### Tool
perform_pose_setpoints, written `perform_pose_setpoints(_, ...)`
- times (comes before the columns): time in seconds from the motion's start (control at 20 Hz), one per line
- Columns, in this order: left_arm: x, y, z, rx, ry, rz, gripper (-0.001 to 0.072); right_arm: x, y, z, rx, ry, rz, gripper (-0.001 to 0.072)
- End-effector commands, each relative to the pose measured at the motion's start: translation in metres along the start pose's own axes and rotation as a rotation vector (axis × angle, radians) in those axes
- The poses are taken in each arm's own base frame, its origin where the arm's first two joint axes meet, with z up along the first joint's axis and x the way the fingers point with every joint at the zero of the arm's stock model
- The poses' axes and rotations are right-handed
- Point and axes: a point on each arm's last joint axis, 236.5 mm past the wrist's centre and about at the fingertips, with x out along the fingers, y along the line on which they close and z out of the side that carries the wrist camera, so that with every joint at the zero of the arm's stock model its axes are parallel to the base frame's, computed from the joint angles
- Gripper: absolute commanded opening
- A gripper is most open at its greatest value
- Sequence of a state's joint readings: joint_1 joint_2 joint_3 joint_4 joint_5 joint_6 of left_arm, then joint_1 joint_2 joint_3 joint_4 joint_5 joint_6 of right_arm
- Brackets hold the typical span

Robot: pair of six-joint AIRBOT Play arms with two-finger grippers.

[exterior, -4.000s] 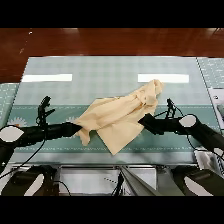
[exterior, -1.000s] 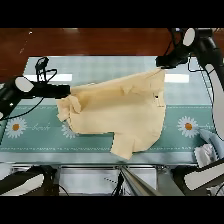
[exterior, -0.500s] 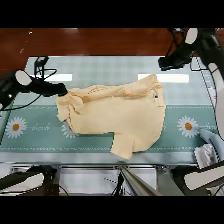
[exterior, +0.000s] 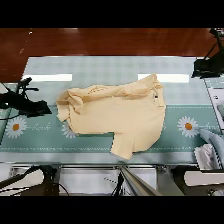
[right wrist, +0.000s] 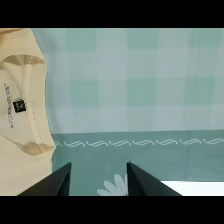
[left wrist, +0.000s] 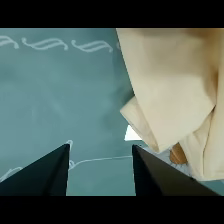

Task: Fold the shirts.

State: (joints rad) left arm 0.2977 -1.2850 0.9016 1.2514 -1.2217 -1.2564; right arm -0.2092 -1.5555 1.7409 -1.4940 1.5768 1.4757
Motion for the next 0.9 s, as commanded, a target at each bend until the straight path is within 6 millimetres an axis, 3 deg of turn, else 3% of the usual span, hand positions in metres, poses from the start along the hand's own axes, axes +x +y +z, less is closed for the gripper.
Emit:
perform_pose_setpoints(0.0,0.016,-0.021,-0.006,0.018,0.009,-0.142,0.0456,0.007,-0.003,-0.013,0.046,0.011,0.061,0.0440)
perform_pose_setpoints(0.15,0.032,-0.035,0.003,-0.034,0.010,-0.224,0.0541,0.021,0.000,-0.024,0.041,0.050,0.074,0.0440)
perform_pose_setpoints(0.4,0.064,-0.060,0.000,-0.045,0.082,-0.334,0.0521,0.034,0.001,-0.037,0.040,0.099,0.082,0.0440)
perform_pose_setpoints(0.45,0.072,-0.062,-0.003,-0.047,0.107,-0.337,0.0336,0.033,0.001,-0.037,0.040,0.097,0.082,0.0440)
perform_pose_setpoints(0.5,0.076,-0.062,-0.006,-0.053,0.126,-0.341,0.0019,0.031,0.001,-0.038,0.039,0.094,0.079,0.0440)
perform_pose_setpoints(0.65,0.074,-0.060,-0.008,-0.062,0.133,-0.348,0.0025,0.025,-0.009,-0.046,0.016,0.094,0.041,0.0440)
perform_pose_setpoints(0.75,0.064,-0.061,-0.009,-0.060,0.134,-0.362,0.0025,0.033,-0.020,-0.072,0.050,0.134,0.032,0.0440)
perform_pose_setpoints(0.85,0.053,-0.062,-0.007,-0.037,0.105,-0.363,0.0025,0.051,-0.008,-0.106,0.110,0.160,0.122,0.0439)
